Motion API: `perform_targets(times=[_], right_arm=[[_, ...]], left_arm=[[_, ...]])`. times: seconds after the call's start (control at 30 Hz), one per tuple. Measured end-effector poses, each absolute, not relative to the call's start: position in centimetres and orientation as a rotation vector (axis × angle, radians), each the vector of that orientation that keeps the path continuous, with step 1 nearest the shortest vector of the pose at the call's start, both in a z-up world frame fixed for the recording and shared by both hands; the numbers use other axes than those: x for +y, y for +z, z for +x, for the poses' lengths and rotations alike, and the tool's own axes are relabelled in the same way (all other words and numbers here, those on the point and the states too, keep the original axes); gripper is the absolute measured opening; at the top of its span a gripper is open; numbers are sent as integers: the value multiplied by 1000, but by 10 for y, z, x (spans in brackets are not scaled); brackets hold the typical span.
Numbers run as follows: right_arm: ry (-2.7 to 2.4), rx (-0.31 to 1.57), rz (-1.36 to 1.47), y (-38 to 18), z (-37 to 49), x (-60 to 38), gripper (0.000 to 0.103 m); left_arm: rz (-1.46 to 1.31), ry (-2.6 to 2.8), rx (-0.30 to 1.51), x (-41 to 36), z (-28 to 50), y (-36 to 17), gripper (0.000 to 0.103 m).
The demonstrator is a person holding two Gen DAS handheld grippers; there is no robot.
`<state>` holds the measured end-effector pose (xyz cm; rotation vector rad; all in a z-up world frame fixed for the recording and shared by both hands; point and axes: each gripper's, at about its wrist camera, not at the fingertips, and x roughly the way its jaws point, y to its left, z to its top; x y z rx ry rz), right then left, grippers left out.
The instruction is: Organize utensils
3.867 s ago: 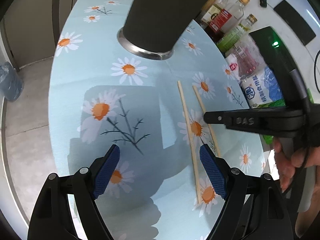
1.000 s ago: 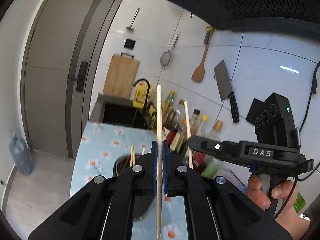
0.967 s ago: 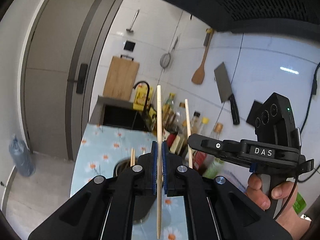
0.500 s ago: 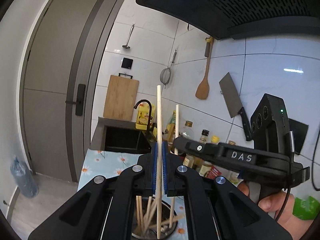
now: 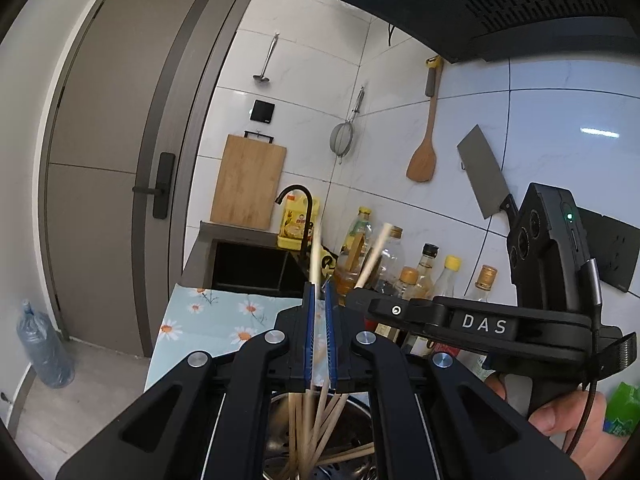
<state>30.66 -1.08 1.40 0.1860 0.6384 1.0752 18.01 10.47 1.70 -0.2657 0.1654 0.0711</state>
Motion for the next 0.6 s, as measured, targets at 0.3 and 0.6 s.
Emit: perform_targets(times=[0.3, 0.6], right_arm=[[1080, 635, 223, 18, 298, -23, 29], [1087, 610, 239, 35, 272, -46, 42]], left_arm=[[-277, 85, 153, 107, 162, 19, 5], [-265, 91, 150, 94, 132, 29, 5]])
